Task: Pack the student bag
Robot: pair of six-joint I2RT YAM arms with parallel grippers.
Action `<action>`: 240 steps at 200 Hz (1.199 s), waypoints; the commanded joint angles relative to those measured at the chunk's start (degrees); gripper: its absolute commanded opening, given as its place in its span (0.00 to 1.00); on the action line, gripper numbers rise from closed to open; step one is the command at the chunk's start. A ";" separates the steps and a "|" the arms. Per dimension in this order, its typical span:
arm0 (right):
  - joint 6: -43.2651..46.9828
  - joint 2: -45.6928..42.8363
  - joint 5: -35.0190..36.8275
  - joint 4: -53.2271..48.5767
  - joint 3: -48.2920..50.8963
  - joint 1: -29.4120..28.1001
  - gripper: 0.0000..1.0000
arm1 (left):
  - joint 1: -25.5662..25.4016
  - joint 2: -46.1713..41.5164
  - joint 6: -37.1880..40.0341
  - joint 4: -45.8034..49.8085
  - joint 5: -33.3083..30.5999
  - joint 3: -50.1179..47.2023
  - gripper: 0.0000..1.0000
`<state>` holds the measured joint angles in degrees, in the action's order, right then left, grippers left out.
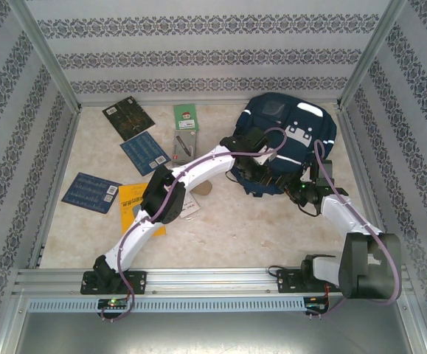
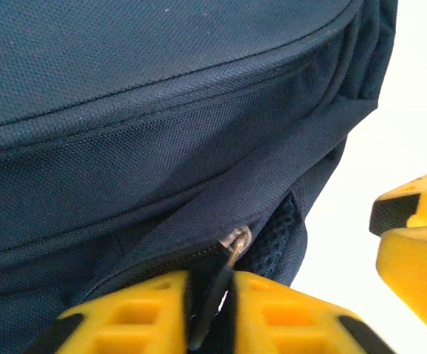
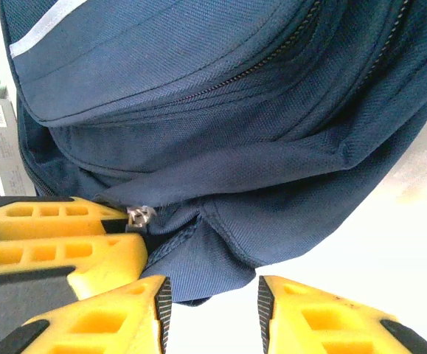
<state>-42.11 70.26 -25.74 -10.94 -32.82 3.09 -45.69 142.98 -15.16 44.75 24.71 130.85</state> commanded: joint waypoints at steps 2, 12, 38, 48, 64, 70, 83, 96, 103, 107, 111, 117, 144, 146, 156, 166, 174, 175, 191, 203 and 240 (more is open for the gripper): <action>-0.43 -1.31 1.36 -0.95 0.30 -0.63 0.38 | -0.27 1.02 1.29 0.95 -4.03 -1.24 0.09; -0.51 -1.31 1.20 -0.92 0.38 -0.63 0.37 | -0.27 0.58 1.20 0.80 -4.26 -1.10 0.00; -1.08 -1.35 1.40 -0.52 0.55 -0.63 0.37 | -0.20 -1.88 0.92 0.63 -4.97 -0.58 0.00; -1.51 -1.27 1.41 -0.05 0.58 -0.72 0.37 | -0.18 -3.09 1.29 0.76 -5.62 -0.25 0.00; -2.43 -0.50 0.95 1.27 0.65 -0.97 0.37 | -0.02 -4.91 1.57 1.35 -6.22 0.48 0.00; -2.88 0.03 0.70 1.91 0.58 -1.15 0.37 | 0.12 -5.43 1.62 1.46 -6.14 0.63 0.00; -4.03 1.30 -0.14 3.51 0.47 -1.54 0.39 | 0.33 -6.44 1.80 1.88 -5.77 0.65 0.00; -5.67 2.40 -0.87 5.78 0.69 -1.86 0.42 | 0.34 -7.09 1.74 2.20 -5.28 0.72 0.00; -6.72 2.89 -1.27 7.19 0.87 -1.94 0.44 | 0.41 -7.48 1.59 2.35 -4.83 0.70 0.00; -7.33 3.15 -1.51 8.02 0.95 -2.03 0.44 | 0.43 -7.68 1.43 2.36 -4.50 0.70 0.00; -7.90 3.42 -1.68 8.98 1.08 -2.11 0.45 | 0.43 -7.82 1.22 2.20 -4.23 0.66 0.00; -8.90 3.87 -2.02 10.41 1.28 -2.13 0.45 | 0.43 -7.97 0.89 2.15 -3.91 0.58 0.00; -11.34 6.85 -2.76 14.14 0.88 -2.59 0.46 | 0.43 -9.02 0.28 2.01 -3.76 0.39 0.00; -11.42 7.14 -2.77 14.22 0.77 -2.64 0.46 | 0.43 -9.14 0.23 1.90 -3.72 0.25 0.00; -11.76 8.15 -2.67 14.81 0.49 -2.90 0.44 | 0.43 -9.72 0.23 1.76 -3.93 -0.28 0.00; -12.09 8.99 -2.19 15.58 0.63 -2.98 0.43 | 0.43 -10.29 0.14 1.66 -3.96 -1.05 0.00; -12.59 9.51 -1.82 16.78 1.03 -3.05 0.41 | 0.51 -10.87 0.09 1.46 -3.71 -1.62 0.00; -12.57 9.53 -1.80 16.93 1.06 -3.03 0.41 | 0.51 -10.96 0.02 1.43 -3.75 -1.72 0.00; -13.89 10.86 -1.12 19.64 1.76 -2.96 0.31 | 0.56 -12.00 -0.20 1.01 -3.96 -2.73 0.00; -16.27 12.48 -1.44 23.58 2.54 -2.93 0.24 | 0.60 -12.91 -0.31 0.37 -4.59 -3.66 0.00; -17.30 16.79 -1.17 25.53 1.13 -2.84 0.00 | 1.85 -13.41 0.32 1.72 -8.55 -6.69 0.00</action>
<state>-58.22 84.71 -29.71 12.05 -31.35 0.10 -45.23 134.28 -14.83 45.95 18.98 125.75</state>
